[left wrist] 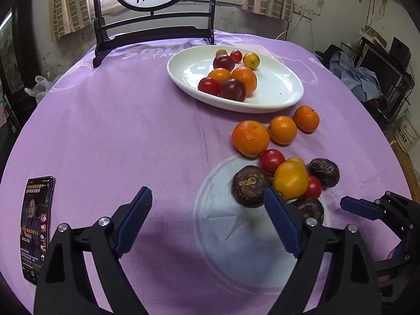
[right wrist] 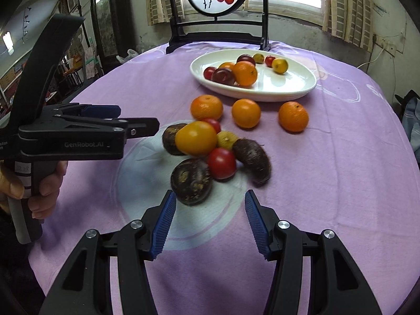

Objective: Organize fruits
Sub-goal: 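Grasp a dark brown fruit with the right gripper while the left grasps another dark brown fruit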

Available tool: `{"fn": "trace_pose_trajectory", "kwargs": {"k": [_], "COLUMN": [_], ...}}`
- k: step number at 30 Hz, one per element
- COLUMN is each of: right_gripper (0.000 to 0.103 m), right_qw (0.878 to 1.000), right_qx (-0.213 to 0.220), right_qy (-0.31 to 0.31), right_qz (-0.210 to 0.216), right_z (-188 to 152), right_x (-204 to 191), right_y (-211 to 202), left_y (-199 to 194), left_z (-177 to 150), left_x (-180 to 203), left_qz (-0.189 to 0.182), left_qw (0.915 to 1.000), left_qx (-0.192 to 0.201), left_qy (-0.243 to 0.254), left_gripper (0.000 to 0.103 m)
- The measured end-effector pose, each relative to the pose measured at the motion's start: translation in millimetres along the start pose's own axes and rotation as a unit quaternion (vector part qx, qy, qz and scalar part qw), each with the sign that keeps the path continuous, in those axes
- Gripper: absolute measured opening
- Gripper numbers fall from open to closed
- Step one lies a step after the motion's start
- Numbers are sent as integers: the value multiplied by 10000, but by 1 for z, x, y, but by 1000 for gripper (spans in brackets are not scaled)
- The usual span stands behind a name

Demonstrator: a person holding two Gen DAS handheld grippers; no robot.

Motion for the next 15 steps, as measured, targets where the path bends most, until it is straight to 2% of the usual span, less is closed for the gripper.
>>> {"fn": "trace_pose_trajectory", "kwargs": {"k": [11,13,15], "right_gripper": [55,54,49], "right_qw": [9994,9991,9988], "right_qx": [-326,-381,-364], "right_qy": [-70,-39,-29], "right_qz": [-124,-203,-311], "right_z": [10,12,14], "right_x": [-12,-11,-11], "right_y": [31,37,39], "left_y": [1,2,3], "left_z": [-1,0,0], "left_x": [-3,-4,-5], "left_qz": [19,20,12], "left_qw": [10000,10000,10000], "left_qx": [42,17,1], "left_qy": [3,-29,-47], "left_gripper": [87,87,87]}}
Point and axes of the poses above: each gripper's, at about its wrist camera, not at the fingertips, and y roughly the way its jaws point, x to its right, z to its top, the point moved 2 cm from there along y, roughly the way its jaws point, and after that the axes turned 15 degrees about z, right-handed, at the moved point
